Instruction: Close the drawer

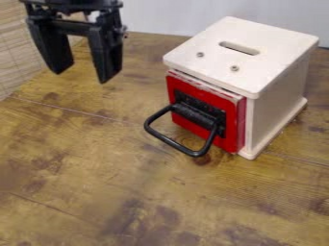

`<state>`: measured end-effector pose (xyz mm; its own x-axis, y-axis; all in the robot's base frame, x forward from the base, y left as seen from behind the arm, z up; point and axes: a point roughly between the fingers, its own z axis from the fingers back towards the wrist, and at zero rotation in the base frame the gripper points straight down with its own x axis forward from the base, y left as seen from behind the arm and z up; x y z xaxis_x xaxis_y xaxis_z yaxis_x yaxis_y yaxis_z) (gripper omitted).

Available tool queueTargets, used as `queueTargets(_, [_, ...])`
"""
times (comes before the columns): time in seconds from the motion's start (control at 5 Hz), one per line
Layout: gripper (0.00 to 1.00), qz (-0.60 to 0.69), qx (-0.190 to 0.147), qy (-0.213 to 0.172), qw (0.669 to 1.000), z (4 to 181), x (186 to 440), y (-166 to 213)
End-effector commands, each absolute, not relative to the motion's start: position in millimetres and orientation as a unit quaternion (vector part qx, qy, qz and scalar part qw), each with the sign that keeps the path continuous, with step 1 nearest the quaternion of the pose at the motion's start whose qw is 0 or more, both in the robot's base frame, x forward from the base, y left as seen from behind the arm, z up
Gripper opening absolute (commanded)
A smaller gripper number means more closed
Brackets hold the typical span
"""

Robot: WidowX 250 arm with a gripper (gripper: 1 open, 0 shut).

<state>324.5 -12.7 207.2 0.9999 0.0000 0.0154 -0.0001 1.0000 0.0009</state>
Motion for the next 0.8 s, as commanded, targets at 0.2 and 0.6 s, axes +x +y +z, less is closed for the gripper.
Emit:
queueTargets(0.2, [1.00,0.011,0.005,-0.036,0.999,226.8,320,-7])
queueTargets(0.6, [1.00,0.004,0.018,-0.026,0.999,225.7,322,-15])
